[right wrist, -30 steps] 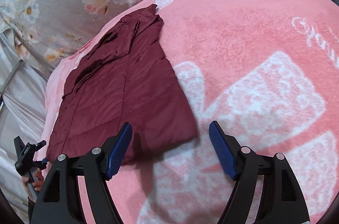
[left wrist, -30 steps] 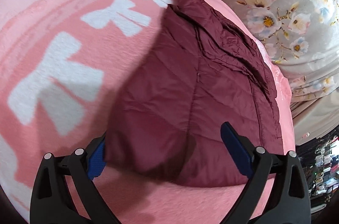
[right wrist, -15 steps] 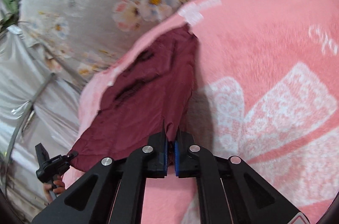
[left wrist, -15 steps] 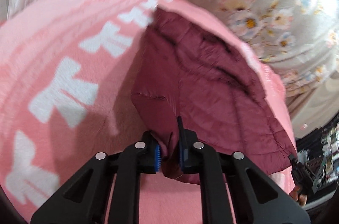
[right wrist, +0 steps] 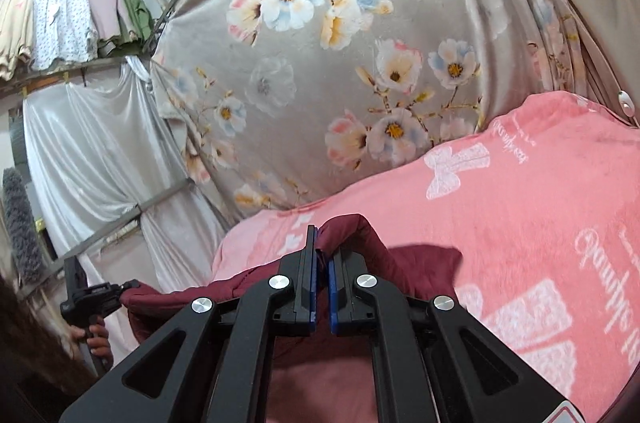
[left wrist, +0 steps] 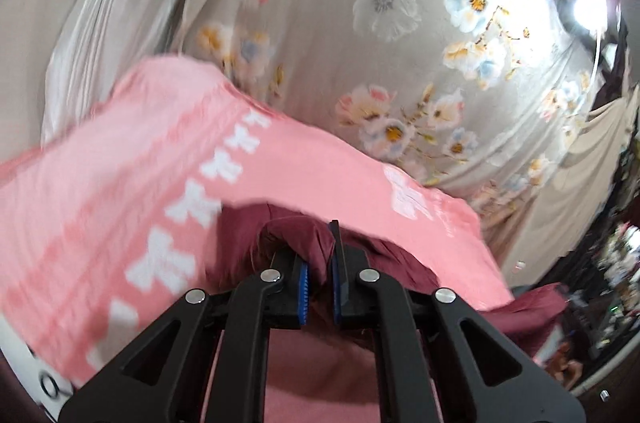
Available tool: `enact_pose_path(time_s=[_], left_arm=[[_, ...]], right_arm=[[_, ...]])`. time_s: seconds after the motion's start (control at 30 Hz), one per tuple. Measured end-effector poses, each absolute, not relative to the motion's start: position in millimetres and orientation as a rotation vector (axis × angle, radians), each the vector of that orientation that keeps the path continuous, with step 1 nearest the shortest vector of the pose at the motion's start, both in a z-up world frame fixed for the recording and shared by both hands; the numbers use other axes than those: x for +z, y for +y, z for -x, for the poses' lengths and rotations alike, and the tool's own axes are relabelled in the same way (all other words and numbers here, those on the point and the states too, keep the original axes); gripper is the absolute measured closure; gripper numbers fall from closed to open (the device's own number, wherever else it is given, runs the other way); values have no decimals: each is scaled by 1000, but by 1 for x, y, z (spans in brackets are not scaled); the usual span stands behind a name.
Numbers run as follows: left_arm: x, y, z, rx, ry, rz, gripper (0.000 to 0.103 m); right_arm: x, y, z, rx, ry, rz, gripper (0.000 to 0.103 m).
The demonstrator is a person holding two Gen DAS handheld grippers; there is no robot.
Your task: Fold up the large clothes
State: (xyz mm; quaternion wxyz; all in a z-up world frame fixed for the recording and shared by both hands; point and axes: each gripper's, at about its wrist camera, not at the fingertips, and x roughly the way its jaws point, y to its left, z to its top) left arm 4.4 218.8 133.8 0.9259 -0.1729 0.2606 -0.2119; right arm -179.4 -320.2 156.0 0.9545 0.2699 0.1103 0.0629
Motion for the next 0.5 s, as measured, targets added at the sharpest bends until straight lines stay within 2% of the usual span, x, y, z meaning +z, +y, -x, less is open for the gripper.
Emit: enact_pose_path(time_s=[0.2,0.33,0.5], left_arm=[[130,154,-109,-280,583,210,95],[85,119,-194,-194,676,142,95],[21,91,-253,-137,788,69,95]], right_arm=[[128,-350,58,-23,312,-576,99],[87,-365,-12,-117,407,-610,99],[32,-373,-73,-225,530,-600,99]])
